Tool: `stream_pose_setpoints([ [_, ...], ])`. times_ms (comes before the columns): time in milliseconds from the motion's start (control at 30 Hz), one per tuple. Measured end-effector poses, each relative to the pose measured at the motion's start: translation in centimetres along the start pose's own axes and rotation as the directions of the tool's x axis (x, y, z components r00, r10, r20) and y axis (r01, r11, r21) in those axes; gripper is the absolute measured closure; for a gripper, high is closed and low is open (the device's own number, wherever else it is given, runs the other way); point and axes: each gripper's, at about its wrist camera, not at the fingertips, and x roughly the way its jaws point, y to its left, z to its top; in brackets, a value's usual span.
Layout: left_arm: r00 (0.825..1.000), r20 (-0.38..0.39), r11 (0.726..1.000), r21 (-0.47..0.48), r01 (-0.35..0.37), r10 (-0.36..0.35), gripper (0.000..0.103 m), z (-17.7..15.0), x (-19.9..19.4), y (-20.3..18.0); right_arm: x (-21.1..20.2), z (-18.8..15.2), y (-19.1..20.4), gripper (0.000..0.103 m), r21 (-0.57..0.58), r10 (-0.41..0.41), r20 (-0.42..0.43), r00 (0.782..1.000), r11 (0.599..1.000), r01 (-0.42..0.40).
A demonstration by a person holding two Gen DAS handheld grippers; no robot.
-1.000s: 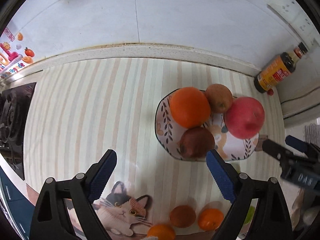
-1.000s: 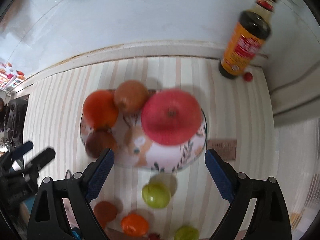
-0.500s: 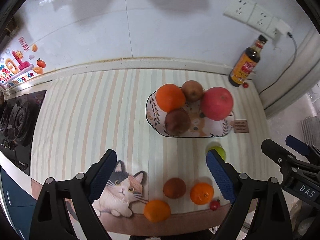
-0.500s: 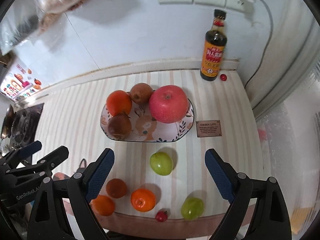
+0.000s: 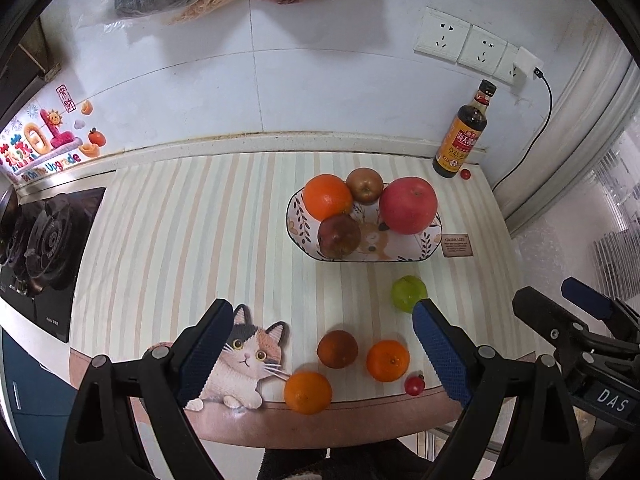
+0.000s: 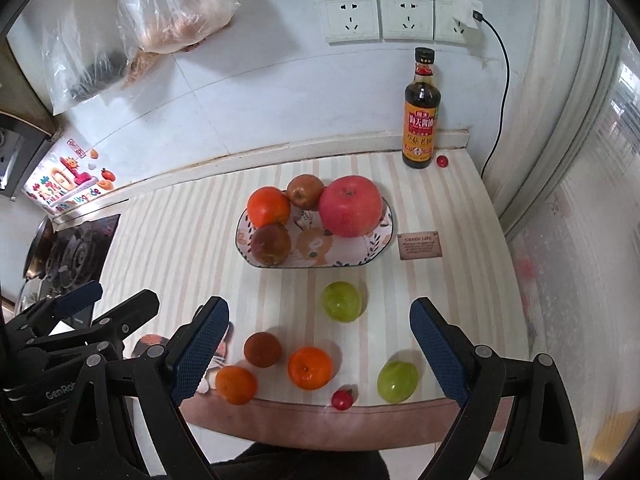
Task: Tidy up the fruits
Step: 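Withdraw both tools from the plate toward the loose fruits, then grasp a tangerine with the left tool while the right tool grasps another tangerine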
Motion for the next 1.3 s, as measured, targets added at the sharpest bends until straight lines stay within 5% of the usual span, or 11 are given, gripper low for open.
stream_pose_setpoints([
  [100, 1.0, -0.024, 1.0, 0.001, 0.004, -0.004, 0.011, -0.4, 0.7, 0.1, 0.4, -0.3, -0.5, 0.0, 0.02, 0.018, -0.013, 1.0, 1.0, -0.018],
  [167, 0.999, -0.047, 1.0, 0.016, -0.008, 0.009, 0.001, -0.8, 1.7, 0.1, 1.2, -0.5, -1.1, 0.0, 0.035, 0.032, -0.034, 0.999, 0.999, -0.031],
  [333, 0.987, -0.158, 0.999, 0.026, -0.036, 0.039, 0.001, -2.9, 5.8, 0.9, 6.1, -2.1, -2.7, 0.0, 0.082, 0.075, -0.162, 0.984, 0.995, -0.062],
  [467, 0.95, -0.3, 0.995, 0.066, -0.069, 0.086, 0.001, -6.1, 11.1, 1.2, 11.7, -4.6, -3.5, 0.0, 0.1, 0.115, -0.292, 0.95, 0.991, -0.089],
  [633, 0.873, -0.483, 0.996, 0.082, -0.026, 0.063, 0.001, -10.2, 17.6, 0.9, 16.5, -6.9, -3.4, 0.003, 0.086, 0.126, -0.388, 0.913, 0.991, -0.1],
  [700, 0.863, -0.503, 0.998, 0.066, -0.02, 0.051, 0.001, -10.9, 19.0, 1.0, 18.3, -7.7, -2.9, 0.007, 0.074, 0.126, -0.425, 0.896, 0.992, -0.105],
  [733, 0.861, -0.507, 0.998, 0.062, -0.017, 0.046, 0.007, -11.2, 19.5, 1.0, 18.9, -7.8, -2.7, 0.009, 0.067, 0.128, -0.437, 0.89, 0.992, -0.11],
  [767, 0.862, -0.505, 0.998, 0.058, -0.022, 0.049, 0.029, -11.4, 19.9, 1.1, 19.6, -8.1, -2.4, 0.01, 0.058, 0.127, -0.452, 0.883, 0.992, -0.113],
  [833, 0.86, -0.51, 1.0, 0.016, 0.003, 0.005, 0.04, -11.6, 20.1, 1.5, 20.9, -8.3, -1.7, 0.014, 0.04, 0.116, -0.475, 0.872, 0.993, -0.111],
  [933, 0.879, -0.472, 0.998, 0.039, -0.052, 0.064, 0.04, -11.5, 19.7, 2.2, 22.4, -8.7, -0.8, 0.017, 0.007, 0.098, -0.496, 0.863, 0.994, -0.109],
  [1300, 0.886, -0.461, 0.996, -0.041, -0.077, 0.05, 0.04, -10.2, 19.9, 5.1, 25.7, -10.3, 1.9, 0.037, -0.097, 0.019, -0.532, 0.846, 0.992, -0.084],
])
